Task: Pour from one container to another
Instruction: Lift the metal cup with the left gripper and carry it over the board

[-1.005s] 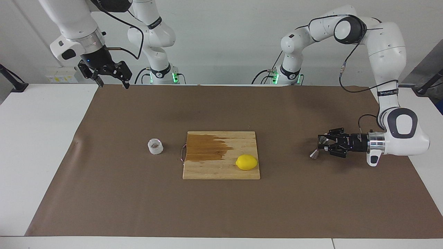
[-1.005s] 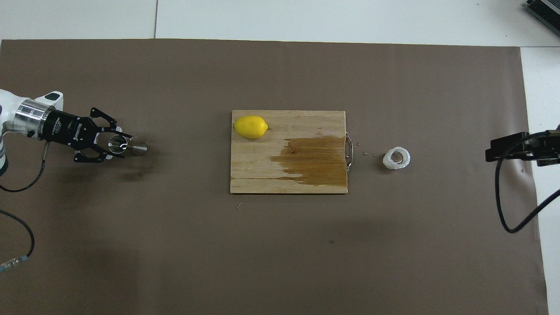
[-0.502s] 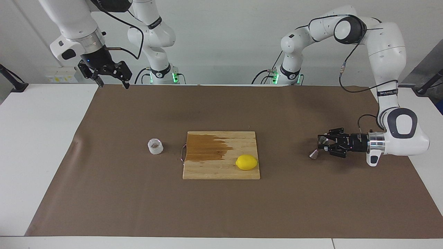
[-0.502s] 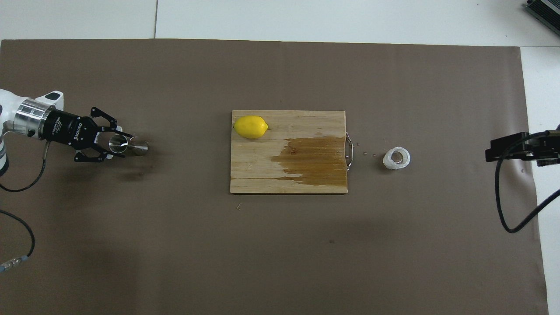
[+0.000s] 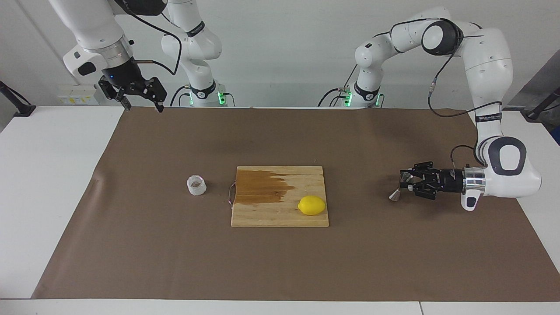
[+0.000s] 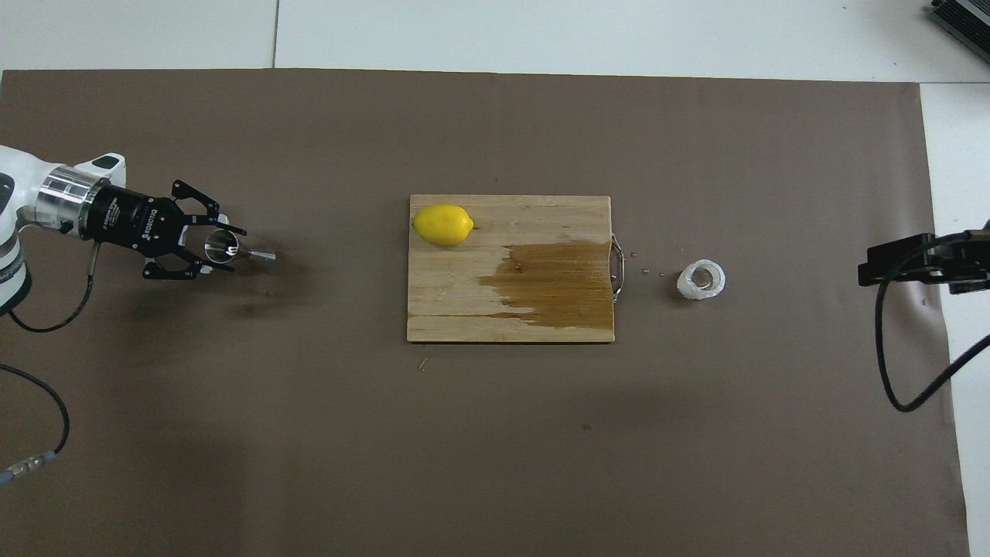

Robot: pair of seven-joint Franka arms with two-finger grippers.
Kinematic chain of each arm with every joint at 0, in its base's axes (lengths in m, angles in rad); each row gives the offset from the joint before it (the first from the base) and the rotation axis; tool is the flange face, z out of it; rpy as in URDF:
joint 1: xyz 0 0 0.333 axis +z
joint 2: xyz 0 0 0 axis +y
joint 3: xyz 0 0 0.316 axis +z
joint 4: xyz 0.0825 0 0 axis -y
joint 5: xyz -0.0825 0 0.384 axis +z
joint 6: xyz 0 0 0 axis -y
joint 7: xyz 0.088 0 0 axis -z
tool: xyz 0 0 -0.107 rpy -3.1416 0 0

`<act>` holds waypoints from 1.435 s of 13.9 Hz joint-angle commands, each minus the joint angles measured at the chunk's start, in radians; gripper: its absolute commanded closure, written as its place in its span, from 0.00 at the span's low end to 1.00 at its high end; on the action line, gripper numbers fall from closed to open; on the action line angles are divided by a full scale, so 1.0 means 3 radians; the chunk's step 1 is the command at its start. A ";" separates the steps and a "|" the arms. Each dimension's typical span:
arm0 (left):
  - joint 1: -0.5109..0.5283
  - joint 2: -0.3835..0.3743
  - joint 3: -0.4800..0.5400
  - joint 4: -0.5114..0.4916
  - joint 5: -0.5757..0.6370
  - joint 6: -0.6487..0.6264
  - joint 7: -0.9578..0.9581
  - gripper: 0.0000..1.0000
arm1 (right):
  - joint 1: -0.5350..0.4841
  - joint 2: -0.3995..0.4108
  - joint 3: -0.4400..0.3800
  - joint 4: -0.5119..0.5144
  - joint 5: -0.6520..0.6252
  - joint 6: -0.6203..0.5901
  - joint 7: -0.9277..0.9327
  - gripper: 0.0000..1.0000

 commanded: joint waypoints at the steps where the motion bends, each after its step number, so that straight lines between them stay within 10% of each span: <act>1: -0.0016 -0.0163 -0.0067 -0.0063 -0.0184 0.0011 -0.0225 0.84 | -0.0054 -0.0027 0.0024 0.0000 0.0051 -0.0013 0.0007 0.00; 20: -0.1575 -0.0864 -0.0042 -0.0825 -0.1917 0.1656 -0.0849 1.00 | -0.0049 -0.0027 0.0024 0.0000 0.0051 -0.0013 0.0007 0.00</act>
